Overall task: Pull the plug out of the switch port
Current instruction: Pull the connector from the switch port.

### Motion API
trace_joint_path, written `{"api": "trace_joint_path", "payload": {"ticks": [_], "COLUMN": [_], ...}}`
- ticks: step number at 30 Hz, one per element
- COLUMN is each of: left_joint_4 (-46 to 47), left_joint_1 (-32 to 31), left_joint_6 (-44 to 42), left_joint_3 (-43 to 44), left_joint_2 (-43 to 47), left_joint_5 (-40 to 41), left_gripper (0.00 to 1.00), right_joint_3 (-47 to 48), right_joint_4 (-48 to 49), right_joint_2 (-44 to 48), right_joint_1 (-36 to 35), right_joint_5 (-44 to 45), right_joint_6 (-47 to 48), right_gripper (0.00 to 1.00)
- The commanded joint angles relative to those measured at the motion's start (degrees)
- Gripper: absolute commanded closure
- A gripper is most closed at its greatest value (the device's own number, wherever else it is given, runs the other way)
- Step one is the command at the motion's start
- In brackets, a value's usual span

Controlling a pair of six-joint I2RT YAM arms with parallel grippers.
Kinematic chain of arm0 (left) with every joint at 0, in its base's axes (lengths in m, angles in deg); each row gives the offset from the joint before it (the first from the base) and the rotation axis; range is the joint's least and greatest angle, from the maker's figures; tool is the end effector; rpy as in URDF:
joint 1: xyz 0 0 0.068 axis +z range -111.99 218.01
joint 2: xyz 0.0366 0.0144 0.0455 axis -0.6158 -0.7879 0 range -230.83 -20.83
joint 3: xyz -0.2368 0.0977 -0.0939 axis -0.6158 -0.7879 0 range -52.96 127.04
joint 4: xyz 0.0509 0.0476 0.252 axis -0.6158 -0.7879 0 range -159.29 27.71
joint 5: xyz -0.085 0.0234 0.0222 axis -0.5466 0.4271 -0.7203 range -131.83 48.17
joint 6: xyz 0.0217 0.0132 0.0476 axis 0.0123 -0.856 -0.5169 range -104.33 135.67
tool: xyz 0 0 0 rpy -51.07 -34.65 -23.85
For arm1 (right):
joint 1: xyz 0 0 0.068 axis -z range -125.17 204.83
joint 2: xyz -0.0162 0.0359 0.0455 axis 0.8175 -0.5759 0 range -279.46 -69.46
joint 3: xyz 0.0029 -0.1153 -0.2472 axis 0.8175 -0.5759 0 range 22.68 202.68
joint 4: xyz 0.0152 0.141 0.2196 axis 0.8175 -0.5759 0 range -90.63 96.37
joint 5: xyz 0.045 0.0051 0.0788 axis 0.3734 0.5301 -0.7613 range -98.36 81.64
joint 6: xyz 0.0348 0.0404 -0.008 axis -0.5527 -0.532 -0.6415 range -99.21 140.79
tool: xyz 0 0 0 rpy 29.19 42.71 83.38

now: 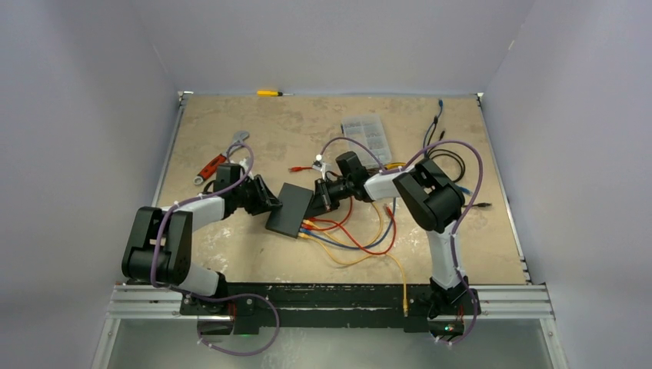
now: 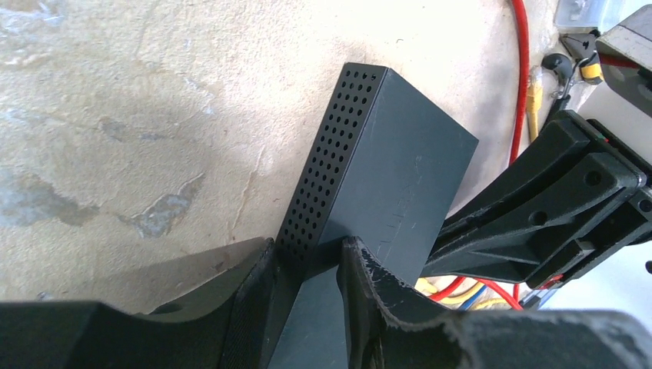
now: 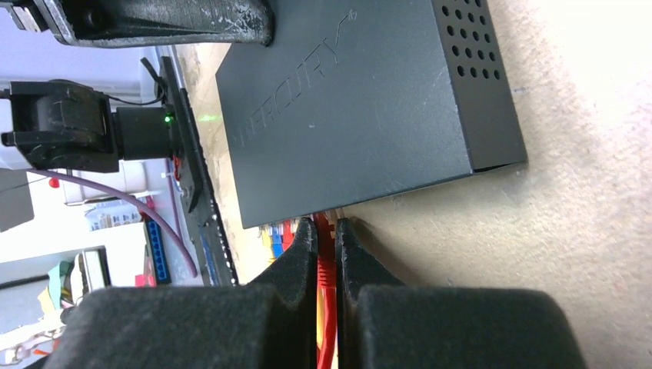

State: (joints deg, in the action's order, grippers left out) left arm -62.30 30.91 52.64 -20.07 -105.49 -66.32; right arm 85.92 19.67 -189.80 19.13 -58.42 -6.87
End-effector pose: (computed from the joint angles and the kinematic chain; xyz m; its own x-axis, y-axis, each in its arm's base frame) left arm 0.2561 -0.0468 0.1374 -0.8437 -0.4463 -0.2983 -0.1756 0.7546 -0.6323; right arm 0.3143 0.2596 0.1012 -0.8802 -0.2657 -0.3932 -0.4692 0.3631 0.8050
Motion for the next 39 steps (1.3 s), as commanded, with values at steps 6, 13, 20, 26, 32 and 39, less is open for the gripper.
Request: {"api": "trace_joint_path", "payload": {"ticks": [6,13,20,26,32,39], "left_joint_4": [-4.3,-4.3,-4.0,-3.9,-4.0,-3.9], "left_joint_1": [0.0,0.1,0.1,0.1,0.1,0.1], "left_joint_6": [-0.4,-0.3,-0.1,-0.1,-0.4,-0.6], "left_joint_3": [-2.9,-3.2,-3.4,-3.3,-3.3,-3.2], "left_joint_2": [-4.9,-4.7,-4.7,-4.5,-3.7,-3.7], "left_joint_5": [7.1,7.9,8.1,7.6,6.9,6.5], "left_gripper": [0.72,0.73,0.73,0.73,0.73,0.71], "right_joint_3": [-5.0,-5.1,-4.8,-4.5,0.1,4.4], "right_joint_4": [-6.1,-8.5,-11.7,-13.0,-16.3,-20.3], "right_joint_2": [2.9,3.6,5.1,7.6,11.2,15.4], "right_joint_1": [3.1,4.3,5.2,5.7,5.7,5.6], "right_joint_5": [4.4,5.7,8.3,10.7,18.5,29.3], "right_joint_6": [5.3,7.5,9.6,9.9,10.3,11.2], "right_gripper": [1.0,1.0,1.0,1.0,1.0,0.77]}}
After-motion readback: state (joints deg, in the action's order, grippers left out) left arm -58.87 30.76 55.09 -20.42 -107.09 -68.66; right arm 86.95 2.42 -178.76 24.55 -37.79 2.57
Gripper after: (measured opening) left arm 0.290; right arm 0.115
